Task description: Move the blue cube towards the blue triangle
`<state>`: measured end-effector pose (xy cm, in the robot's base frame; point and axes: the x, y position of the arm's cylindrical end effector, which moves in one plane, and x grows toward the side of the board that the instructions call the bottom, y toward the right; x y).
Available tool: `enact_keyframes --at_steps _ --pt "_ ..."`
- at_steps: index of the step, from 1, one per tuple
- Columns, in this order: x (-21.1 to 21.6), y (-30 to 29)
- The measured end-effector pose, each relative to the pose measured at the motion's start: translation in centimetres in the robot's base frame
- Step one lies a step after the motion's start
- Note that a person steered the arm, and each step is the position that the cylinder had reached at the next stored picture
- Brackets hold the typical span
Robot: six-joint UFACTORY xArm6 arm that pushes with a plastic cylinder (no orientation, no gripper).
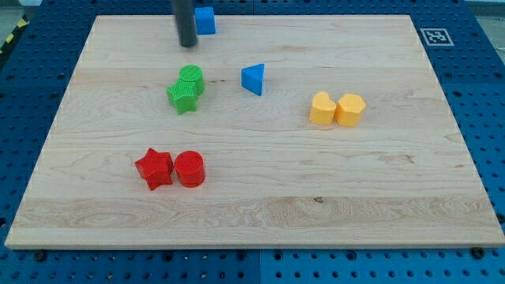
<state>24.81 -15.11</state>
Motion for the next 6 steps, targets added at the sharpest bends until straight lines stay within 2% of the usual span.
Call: enact_keyframes --at_steps 1,2,3,5,6 --pt "-5.7 -3.9" --pt "-5.6 -3.0" --pt "-5.6 5.0" --pt "-5.3 6.8" --pt "-2.6 11.2"
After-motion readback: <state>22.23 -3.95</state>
